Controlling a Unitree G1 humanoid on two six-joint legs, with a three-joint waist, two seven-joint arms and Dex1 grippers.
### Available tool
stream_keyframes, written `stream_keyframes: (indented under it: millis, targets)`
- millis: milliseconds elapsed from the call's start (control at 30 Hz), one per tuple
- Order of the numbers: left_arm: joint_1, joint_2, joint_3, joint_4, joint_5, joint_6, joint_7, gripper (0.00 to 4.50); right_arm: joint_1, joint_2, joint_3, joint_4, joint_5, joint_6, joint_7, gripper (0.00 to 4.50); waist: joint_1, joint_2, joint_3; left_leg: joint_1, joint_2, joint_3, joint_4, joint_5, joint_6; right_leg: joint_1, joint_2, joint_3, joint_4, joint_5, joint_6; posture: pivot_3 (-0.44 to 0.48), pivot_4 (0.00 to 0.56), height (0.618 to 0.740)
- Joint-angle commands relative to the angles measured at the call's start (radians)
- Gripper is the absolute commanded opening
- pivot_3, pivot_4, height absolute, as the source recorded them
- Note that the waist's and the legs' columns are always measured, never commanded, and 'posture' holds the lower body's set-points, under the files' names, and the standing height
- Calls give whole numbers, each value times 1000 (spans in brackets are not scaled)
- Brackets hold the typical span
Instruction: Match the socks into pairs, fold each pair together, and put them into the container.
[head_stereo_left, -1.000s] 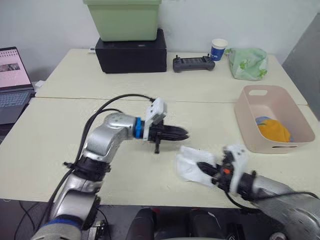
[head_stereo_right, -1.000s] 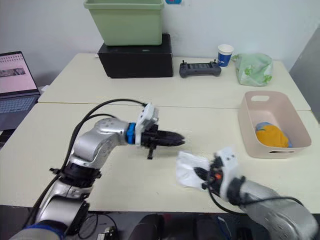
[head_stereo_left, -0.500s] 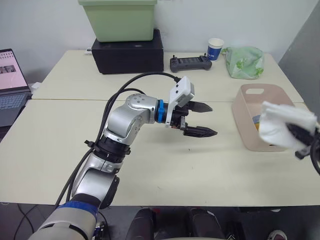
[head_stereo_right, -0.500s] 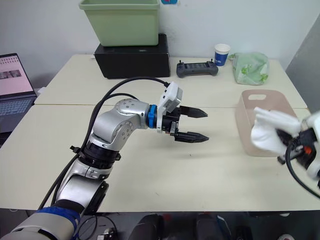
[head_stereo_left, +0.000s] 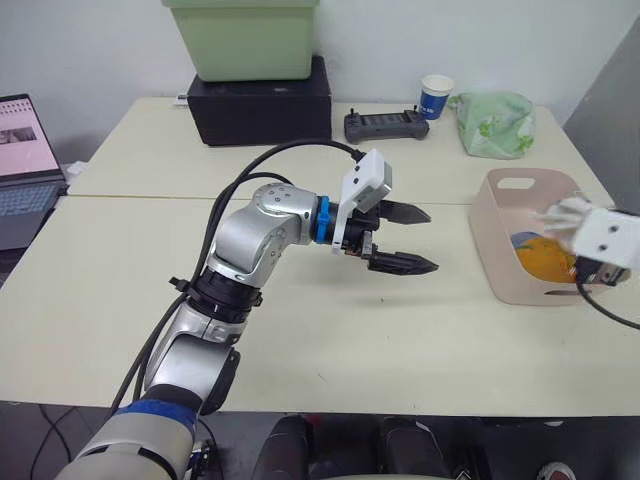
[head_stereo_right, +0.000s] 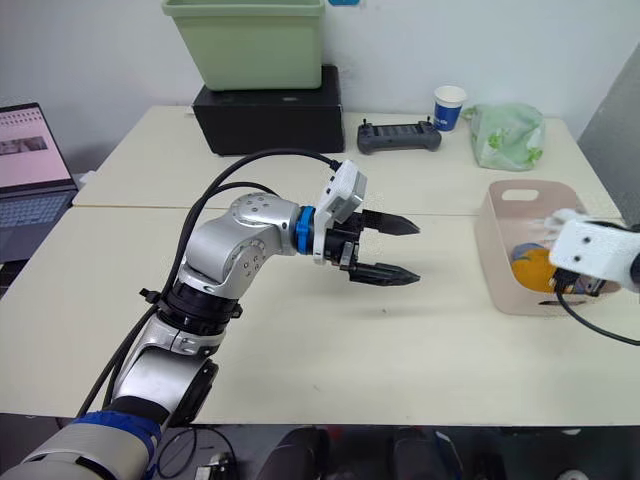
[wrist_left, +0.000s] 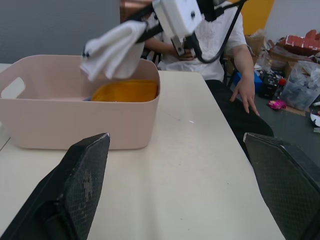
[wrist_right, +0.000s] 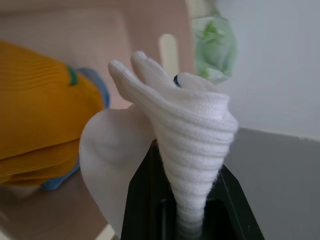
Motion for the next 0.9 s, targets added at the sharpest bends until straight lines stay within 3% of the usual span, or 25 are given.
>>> stream_keyframes:
  millis: [33,67,167,433,600,700,900]
  targets:
    - [-15,-12,7,-32,-5,-17,6,4464,-138,34,84,29,-18,7,69,0,-1,0,1,0,0,0,0,0,0,0,0,0,0,0,0,0,150,720]
    - [-14,-12,6,-31,-4,-20,7,4464,-171,43,100,29,-14,26,99,0,-1,0,1,0,0,0,0,0,0,0,0,0,0,0,0,0,150,720]
    - [-15,-15,5,-23,3,-32,10,4500,-241,69,88,16,42,123,207,910,0,1,1,0,0,0,0,0,0,0,0,0,1,0,0,0,150,720]
    - [-9,-18,3,-29,8,-44,14,4500,-268,87,-47,-76,125,291,463,3727,2,1,1,0,0,-1,1,-1,2,0,-5,-1,1,0,0,0,150,720]
    - [-2,-14,6,-40,8,-41,17,4500,-263,125,-218,-148,202,406,626,3727,3,1,1,0,0,-1,1,-2,3,0,-5,-2,1,0,0,0,150,720]
    - [2,-10,7,-46,6,-39,19,4500,-306,148,-269,-155,258,484,646,3727,2,1,1,0,0,-2,1,-2,3,1,-6,-2,1,0,0,0,150,720]
    - [3,-3,5,-49,4,-37,21,4500,-436,250,-127,-26,200,525,441,3727,3,1,1,1,-1,-2,1,-2,3,1,-7,-2,1,0,0,0,150,720]
